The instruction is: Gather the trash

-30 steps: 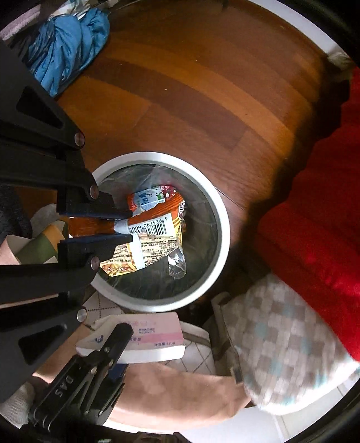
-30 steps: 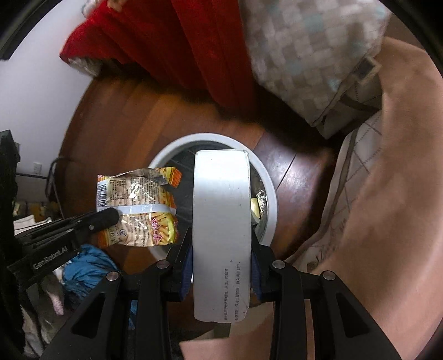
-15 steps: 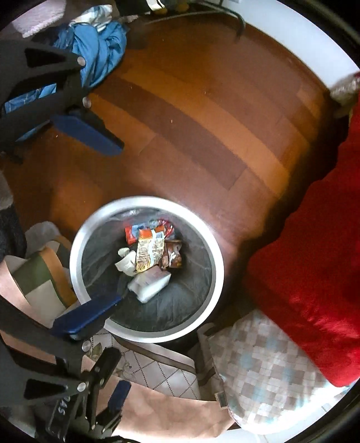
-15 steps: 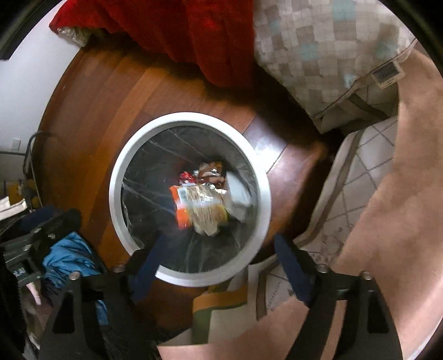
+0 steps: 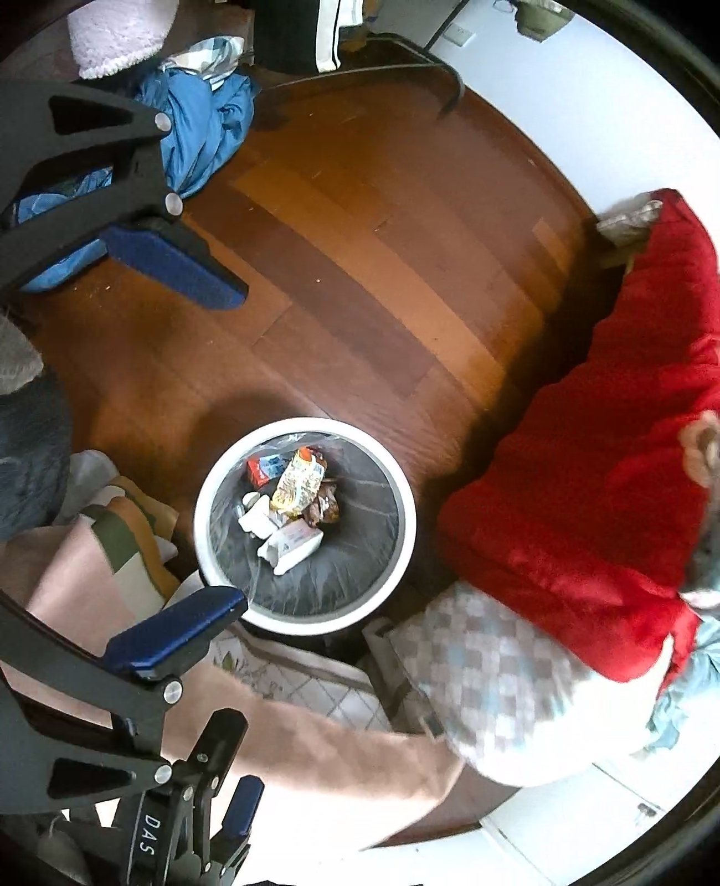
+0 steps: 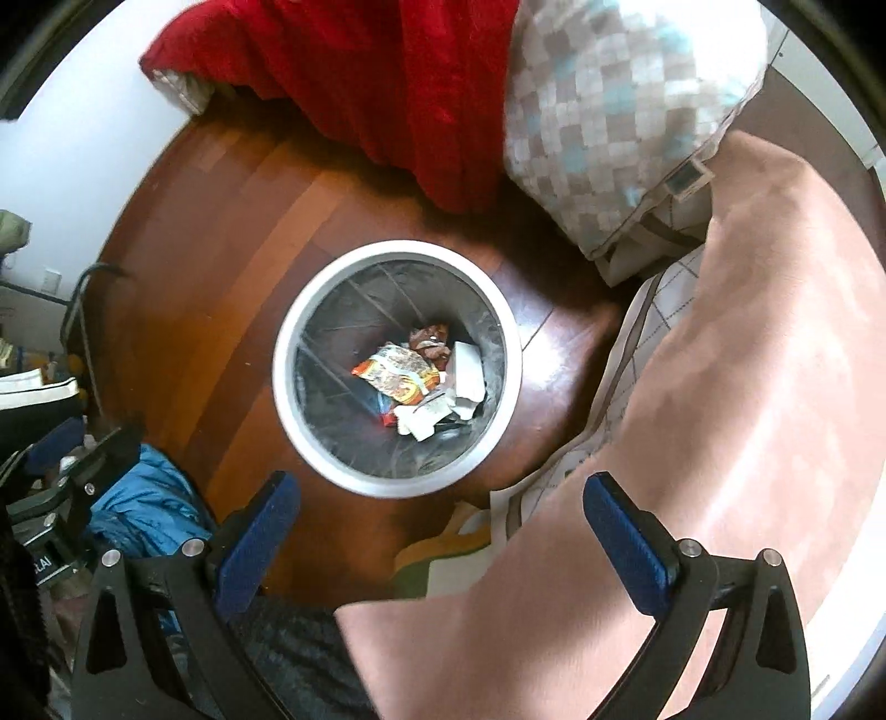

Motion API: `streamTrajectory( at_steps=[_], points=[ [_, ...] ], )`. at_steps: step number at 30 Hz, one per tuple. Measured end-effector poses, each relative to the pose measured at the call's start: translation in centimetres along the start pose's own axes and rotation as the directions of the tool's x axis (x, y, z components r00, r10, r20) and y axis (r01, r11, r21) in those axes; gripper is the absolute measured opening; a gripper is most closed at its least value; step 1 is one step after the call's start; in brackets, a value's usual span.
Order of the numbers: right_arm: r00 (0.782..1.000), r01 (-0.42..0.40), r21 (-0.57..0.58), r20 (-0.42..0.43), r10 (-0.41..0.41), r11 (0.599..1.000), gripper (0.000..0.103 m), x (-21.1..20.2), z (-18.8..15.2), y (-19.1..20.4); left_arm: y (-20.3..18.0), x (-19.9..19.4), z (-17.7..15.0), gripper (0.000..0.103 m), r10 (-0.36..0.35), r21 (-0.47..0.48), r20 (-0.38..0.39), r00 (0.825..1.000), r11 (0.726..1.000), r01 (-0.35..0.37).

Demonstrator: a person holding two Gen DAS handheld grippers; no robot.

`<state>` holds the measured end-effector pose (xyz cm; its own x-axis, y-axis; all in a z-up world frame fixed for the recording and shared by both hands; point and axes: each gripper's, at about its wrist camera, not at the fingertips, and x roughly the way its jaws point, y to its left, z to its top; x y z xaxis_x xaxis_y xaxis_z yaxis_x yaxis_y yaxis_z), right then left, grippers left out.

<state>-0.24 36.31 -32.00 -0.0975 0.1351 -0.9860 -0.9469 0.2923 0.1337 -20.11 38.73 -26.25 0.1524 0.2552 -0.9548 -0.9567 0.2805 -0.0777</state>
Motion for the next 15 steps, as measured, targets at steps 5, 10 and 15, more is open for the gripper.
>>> streamTrajectory(
  at_steps=[5, 10, 15],
  points=[
    [0.996, -0.047, 0.008, 0.072, 0.046, 0.999, 0.103, -4.6, -2.4, 0.4, 0.0, -5.4, -1.6, 0.102, -0.029, 0.008, 0.07, 0.997, 1.0, 0.028],
    [0.983, -0.098, -0.015, 0.154, 0.099, 0.995, 0.103, -10.6, -5.2, 1.1, -0.3, -10.4, -3.0, 0.102, -0.078, 0.021, 0.123, 0.989, 0.997, 0.076],
    [0.962, -0.147, -0.057, 0.223, 0.156, 0.988, 0.103, -16.8, -7.6, 2.0, -0.5, -15.4, -4.0, 0.102, -0.151, 0.041, 0.163, 0.975, 0.988, 0.146]
  ],
)
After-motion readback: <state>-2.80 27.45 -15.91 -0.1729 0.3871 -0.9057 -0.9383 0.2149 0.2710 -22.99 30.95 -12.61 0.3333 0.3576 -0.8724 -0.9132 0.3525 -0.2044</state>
